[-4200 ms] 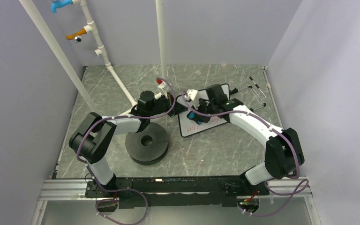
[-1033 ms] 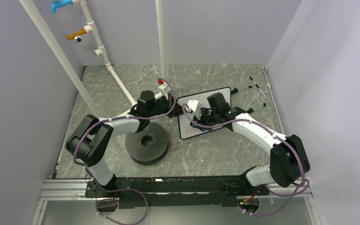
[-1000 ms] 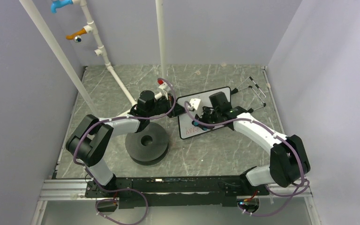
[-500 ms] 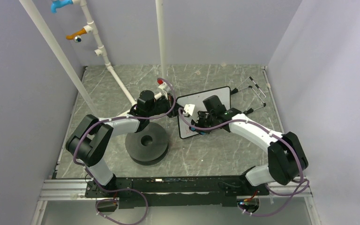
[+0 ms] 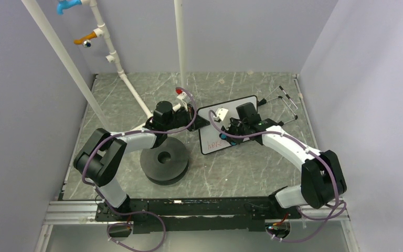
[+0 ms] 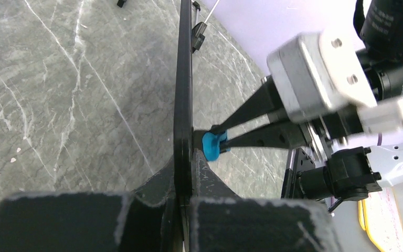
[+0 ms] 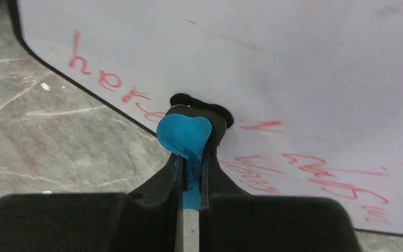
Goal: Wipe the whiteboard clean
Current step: Erase the whiteboard at the center of the board.
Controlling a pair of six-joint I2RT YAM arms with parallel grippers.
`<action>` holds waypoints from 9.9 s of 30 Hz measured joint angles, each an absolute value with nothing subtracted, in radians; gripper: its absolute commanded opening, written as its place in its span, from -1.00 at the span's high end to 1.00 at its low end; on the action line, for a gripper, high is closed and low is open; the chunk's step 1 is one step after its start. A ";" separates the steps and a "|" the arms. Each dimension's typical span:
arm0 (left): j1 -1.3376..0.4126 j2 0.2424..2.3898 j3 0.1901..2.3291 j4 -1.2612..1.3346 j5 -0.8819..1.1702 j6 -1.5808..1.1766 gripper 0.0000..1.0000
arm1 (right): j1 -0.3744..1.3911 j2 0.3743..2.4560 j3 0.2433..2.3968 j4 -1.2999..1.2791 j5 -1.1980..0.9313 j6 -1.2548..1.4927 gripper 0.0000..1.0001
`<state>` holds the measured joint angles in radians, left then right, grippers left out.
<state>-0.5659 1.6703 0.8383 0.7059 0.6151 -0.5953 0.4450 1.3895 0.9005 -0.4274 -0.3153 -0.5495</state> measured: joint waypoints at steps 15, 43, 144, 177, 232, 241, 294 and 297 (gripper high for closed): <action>-0.564 1.670 0.838 0.714 0.609 -0.591 1.00 | 0.404 1.383 0.900 -0.409 -0.312 -0.511 1.00; -0.573 1.668 0.838 0.702 0.610 -0.599 1.00 | 0.339 1.358 0.902 -0.353 -0.296 -0.468 1.00; -0.566 1.637 0.864 0.596 0.635 -0.615 1.00 | 0.203 1.329 0.928 -0.274 -0.362 -0.398 1.00; -0.530 1.598 0.898 0.497 0.702 -0.517 1.00 | 0.352 1.245 0.775 -0.238 -0.241 -0.676 1.00; -0.529 1.594 0.888 0.513 0.712 -0.519 1.00 | 0.452 1.282 0.802 -0.395 -0.287 -0.729 1.00; -0.526 1.594 0.888 0.518 0.686 -0.517 1.00 | 0.348 1.288 0.802 -0.221 -0.060 -0.562 1.00; -0.530 1.594 0.888 0.517 0.688 -0.525 1.00 | 0.387 1.279 0.807 -0.297 -0.210 -0.593 1.00; -0.530 1.594 0.888 0.517 0.688 -0.525 1.00 | 0.406 1.279 0.807 -0.292 -0.194 -0.570 1.00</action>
<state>-0.5297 1.5944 0.8875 0.5175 0.6876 -0.5247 0.4065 1.2785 0.8070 -0.2924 -0.1936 -0.5697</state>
